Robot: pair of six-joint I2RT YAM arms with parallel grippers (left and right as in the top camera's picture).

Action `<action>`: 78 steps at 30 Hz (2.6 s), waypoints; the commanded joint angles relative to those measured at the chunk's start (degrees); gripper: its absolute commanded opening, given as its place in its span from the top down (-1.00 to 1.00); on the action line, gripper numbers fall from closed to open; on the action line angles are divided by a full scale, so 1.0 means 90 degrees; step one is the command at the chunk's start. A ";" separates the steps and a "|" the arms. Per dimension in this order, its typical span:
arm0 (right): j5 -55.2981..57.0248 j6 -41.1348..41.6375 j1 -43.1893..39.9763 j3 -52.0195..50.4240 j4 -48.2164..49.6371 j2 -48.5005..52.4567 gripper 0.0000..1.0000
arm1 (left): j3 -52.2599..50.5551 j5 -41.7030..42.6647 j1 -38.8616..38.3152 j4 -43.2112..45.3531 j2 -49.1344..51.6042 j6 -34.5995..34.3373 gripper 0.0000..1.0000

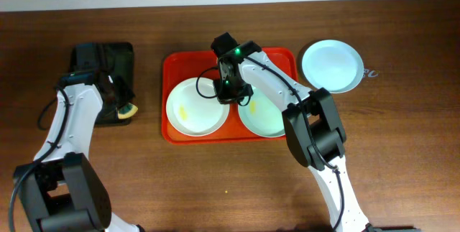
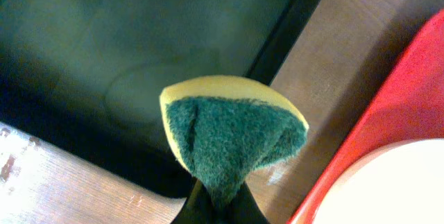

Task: Clean dirty plates on tray and stack at the side
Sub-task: 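Grip the white plate rim with the right gripper and slide it forward, then dip the sponge in the black tray water with the left gripper, then scrub the white plate with the sponge while right gripper holds it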

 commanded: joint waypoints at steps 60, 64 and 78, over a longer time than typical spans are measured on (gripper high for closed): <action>0.0202 -0.0291 0.0061 0.0015 0.0134 0.0131 0.92 | 0.0481 0.1316 -0.2317 0.0634 0.1668 -0.0204 1.00; 0.0260 -0.0294 0.0061 0.0015 0.0165 0.0134 0.92 | 0.0481 0.1253 -0.2433 0.0731 0.2220 -0.0199 1.00; 0.0658 -0.0294 0.0061 -0.0362 0.0437 0.0134 0.80 | 0.2361 0.0027 -0.2081 -0.1532 0.2324 -0.0202 1.00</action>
